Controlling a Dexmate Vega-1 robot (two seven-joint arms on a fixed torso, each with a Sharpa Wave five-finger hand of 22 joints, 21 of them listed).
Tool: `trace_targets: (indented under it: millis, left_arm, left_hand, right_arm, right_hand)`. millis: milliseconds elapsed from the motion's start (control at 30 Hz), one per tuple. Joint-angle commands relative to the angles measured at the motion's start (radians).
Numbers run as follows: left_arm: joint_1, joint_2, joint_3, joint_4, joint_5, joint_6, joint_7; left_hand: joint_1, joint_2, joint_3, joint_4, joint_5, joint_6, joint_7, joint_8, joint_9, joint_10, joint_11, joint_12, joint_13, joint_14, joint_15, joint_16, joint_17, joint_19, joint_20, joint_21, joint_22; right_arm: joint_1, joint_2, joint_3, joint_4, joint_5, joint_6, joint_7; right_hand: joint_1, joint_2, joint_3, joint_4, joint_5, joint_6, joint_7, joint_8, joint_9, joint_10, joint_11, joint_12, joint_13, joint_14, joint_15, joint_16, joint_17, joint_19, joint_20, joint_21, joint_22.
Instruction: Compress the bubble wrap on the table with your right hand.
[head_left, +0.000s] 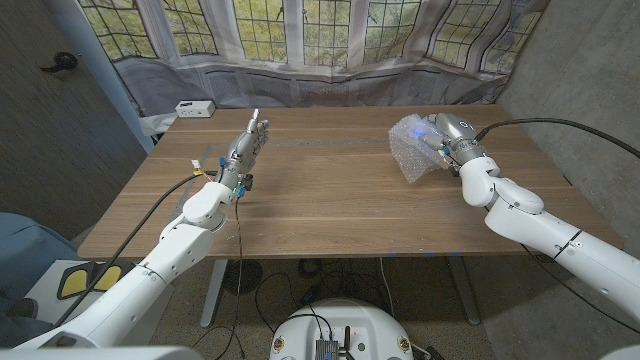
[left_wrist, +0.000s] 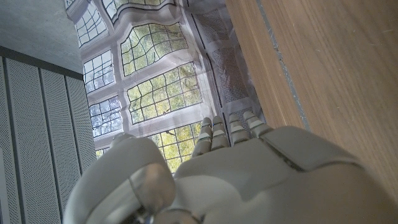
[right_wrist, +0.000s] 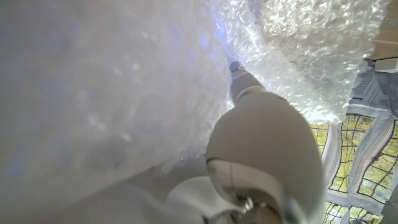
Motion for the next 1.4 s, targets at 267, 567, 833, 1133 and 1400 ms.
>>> trace_targets:
  millis: [267, 567, 833, 1133, 1400]
  left_arm:
    - [0.008, 0.008, -0.003, -0.017, 0.003, 0.005, 0.006]
    - [0.014, 0.009, -0.004, -0.021, 0.003, 0.004, 0.007]
    - [0.019, 0.007, -0.004, -0.022, 0.002, 0.003, 0.009]
    - [0.018, 0.007, -0.003, -0.026, 0.007, 0.006, 0.014]
    - [0.016, 0.004, -0.001, -0.023, 0.003, 0.009, 0.013]
  left_hand:
    - [0.007, 0.001, 0.003, 0.002, -0.006, 0.013, 0.000, -0.001, 0.002, 0.007, -0.006, 0.000, 0.001, 0.002, 0.002, 0.001, 0.002, -0.005, 0.005, 0.001, 0.001]
    - [0.007, 0.001, 0.004, 0.002, -0.006, 0.014, 0.001, 0.000, 0.002, 0.006, -0.008, 0.000, 0.001, 0.000, 0.002, 0.000, 0.002, -0.005, 0.006, 0.001, 0.001]
    - [0.007, 0.001, 0.004, 0.002, -0.006, 0.015, -0.001, 0.000, 0.002, 0.006, -0.008, 0.000, 0.001, 0.001, 0.002, 0.000, 0.002, -0.006, 0.006, 0.001, 0.001]
    - [0.007, 0.001, 0.005, 0.002, -0.006, 0.016, 0.000, 0.000, 0.002, 0.006, -0.009, 0.000, 0.001, 0.000, 0.002, 0.000, 0.002, -0.006, 0.006, 0.001, 0.001]
    - [0.007, 0.001, 0.005, 0.003, -0.007, 0.017, -0.001, 0.000, 0.002, 0.006, -0.009, 0.000, 0.001, 0.001, 0.001, 0.000, 0.002, -0.006, 0.006, 0.002, 0.001]
  right_arm:
    - [-0.044, 0.005, 0.052, -0.013, 0.012, 0.080, -0.049]
    - [-0.053, 0.010, 0.069, -0.012, 0.042, 0.106, -0.034]
    - [-0.062, 0.021, 0.075, -0.003, 0.040, 0.119, -0.058]
    - [-0.066, 0.021, 0.077, -0.014, 0.034, 0.091, -0.052]
    - [-0.057, 0.023, 0.050, -0.024, -0.036, 0.025, -0.065]
  right_hand:
    - [0.073, 0.028, 0.019, -0.002, 0.003, 0.134, -0.023, 0.018, 0.000, 0.088, -0.010, -0.009, 0.003, 0.117, -0.110, 0.068, 0.060, 0.057, -0.040, 0.059, 0.018]
    - [0.090, 0.041, 0.045, 0.015, 0.000, 0.180, -0.013, 0.007, -0.002, 0.187, 0.005, 0.000, 0.004, 0.218, -0.122, 0.072, 0.056, 0.115, -0.045, 0.118, 0.025]
    - [0.100, 0.030, 0.056, 0.018, -0.007, 0.242, 0.007, 0.001, -0.006, 0.272, -0.001, 0.028, 0.030, 0.292, -0.122, 0.085, 0.084, 0.149, -0.045, 0.161, 0.023]
    - [0.118, 0.013, 0.046, 0.010, -0.009, 0.284, 0.018, -0.010, -0.002, 0.288, -0.007, 0.060, 0.083, 0.327, -0.120, 0.087, 0.134, 0.150, -0.043, 0.197, 0.025]
    - [0.066, -0.010, 0.014, 0.024, 0.003, 0.160, -0.022, -0.098, 0.008, 0.160, -0.026, 0.000, 0.109, 0.133, -0.080, -0.042, 0.138, -0.032, -0.005, 0.196, 0.017]
